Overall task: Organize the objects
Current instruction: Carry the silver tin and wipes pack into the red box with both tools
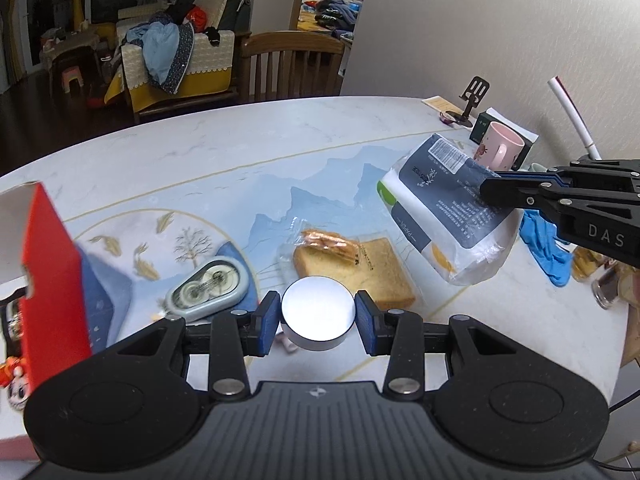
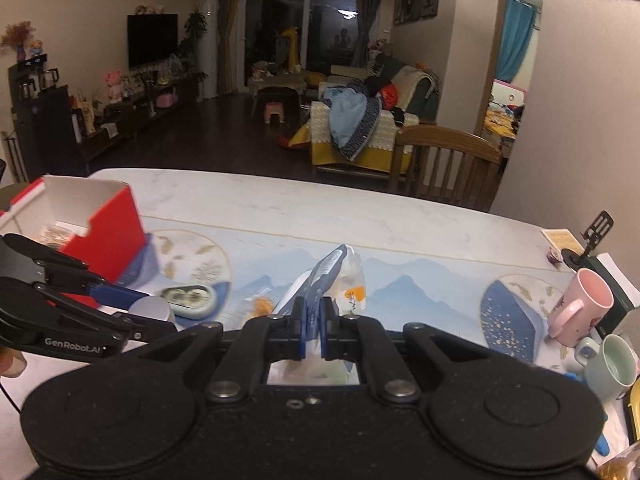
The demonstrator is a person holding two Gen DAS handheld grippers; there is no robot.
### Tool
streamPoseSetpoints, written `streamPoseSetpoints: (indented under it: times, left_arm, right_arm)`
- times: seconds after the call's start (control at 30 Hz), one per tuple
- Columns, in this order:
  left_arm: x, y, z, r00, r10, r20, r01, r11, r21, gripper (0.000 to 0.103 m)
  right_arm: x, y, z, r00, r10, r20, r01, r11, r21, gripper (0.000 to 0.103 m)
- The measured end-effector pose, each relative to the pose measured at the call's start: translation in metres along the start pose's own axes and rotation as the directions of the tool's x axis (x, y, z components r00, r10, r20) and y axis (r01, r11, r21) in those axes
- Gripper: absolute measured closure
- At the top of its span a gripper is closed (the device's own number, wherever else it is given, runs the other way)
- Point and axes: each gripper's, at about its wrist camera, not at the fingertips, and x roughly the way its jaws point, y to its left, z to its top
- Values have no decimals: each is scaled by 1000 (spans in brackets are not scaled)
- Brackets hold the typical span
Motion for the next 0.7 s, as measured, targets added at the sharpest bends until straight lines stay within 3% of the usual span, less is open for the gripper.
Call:
streamPoseSetpoints:
  times: [0.27,0.7]
  left_arm:
    - [-41,34,-12,1000,21,20,-20,999,-36,64]
    - [-104,123,-37,991,127,42,-121,987,-108,64]
  right_arm:
    - [-10,45,13,998,56,21,-56,998,-36,97]
    - [-7,134,38,989,143,46,-137,984,-116,97]
